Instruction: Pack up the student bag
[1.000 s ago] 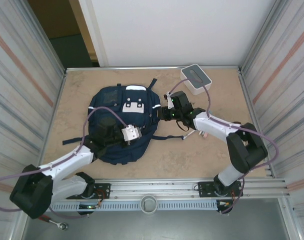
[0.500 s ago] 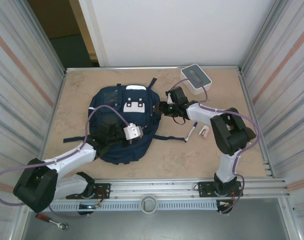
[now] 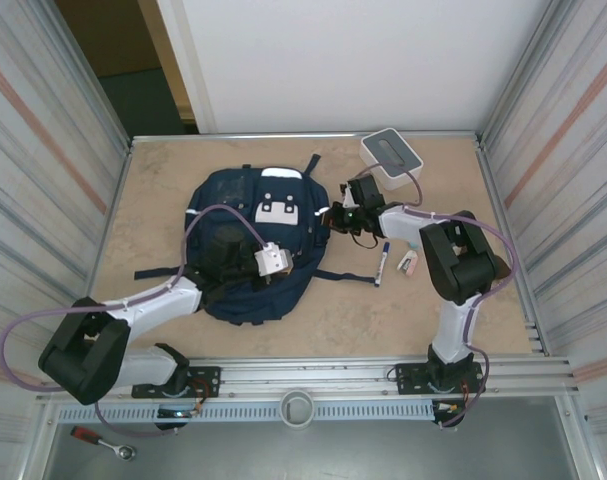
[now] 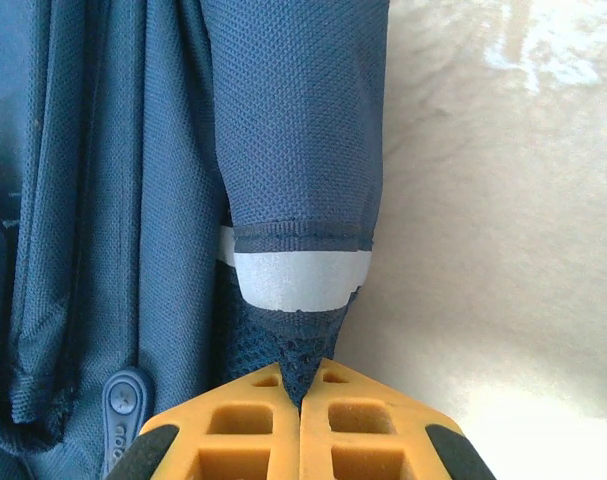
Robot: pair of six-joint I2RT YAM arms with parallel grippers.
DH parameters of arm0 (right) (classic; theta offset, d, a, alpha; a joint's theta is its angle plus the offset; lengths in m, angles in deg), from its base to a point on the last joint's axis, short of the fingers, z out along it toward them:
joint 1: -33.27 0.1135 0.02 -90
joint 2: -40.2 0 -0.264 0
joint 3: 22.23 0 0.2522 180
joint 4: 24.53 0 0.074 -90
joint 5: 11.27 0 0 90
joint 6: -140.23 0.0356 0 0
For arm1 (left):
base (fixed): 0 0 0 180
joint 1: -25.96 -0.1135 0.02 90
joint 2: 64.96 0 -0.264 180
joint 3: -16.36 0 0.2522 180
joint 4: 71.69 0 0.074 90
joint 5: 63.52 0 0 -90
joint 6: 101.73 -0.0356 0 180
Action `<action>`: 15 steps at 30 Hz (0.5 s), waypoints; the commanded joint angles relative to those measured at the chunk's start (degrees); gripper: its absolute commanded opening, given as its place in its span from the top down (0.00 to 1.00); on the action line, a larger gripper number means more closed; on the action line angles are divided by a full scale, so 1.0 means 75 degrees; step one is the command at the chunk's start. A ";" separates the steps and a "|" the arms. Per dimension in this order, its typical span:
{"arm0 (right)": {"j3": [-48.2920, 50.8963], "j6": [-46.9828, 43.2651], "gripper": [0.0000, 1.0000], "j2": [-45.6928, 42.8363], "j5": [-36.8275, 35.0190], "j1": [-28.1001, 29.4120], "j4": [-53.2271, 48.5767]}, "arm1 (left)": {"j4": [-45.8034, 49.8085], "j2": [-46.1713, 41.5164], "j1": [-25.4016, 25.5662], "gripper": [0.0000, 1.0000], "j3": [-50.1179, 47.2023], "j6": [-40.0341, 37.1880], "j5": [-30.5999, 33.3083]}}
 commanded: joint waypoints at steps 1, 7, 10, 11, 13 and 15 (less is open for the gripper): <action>0.0585 0.0038 1.00 -0.0652 -0.0198 -0.0025 0.0025 | -0.0094 -0.0061 -0.0204 0.79 0.0153 0.0546 0.0635; 0.1711 0.0457 1.00 -0.1502 -0.0596 0.0317 0.0884 | -0.0304 -0.0510 -0.0885 0.64 -0.0051 0.1686 0.2163; 0.2087 0.0541 1.00 -0.1864 -0.1033 0.0804 0.1054 | -0.0461 -0.0802 -0.1265 0.50 -0.0230 0.2611 0.3296; 0.2207 0.0583 1.00 -0.1956 -0.1150 0.0986 0.1136 | -0.0473 -0.0940 -0.1379 0.47 -0.0285 0.2901 0.3572; 0.2424 0.0674 0.99 -0.2112 -0.1449 0.1449 0.1281 | -0.0263 -0.1269 -0.1720 0.39 -0.0317 0.3761 0.3992; 0.2533 0.0707 0.97 -0.2151 -0.1630 0.1918 0.1400 | 0.0180 -0.1553 -0.2013 0.35 -0.0230 0.4579 0.4175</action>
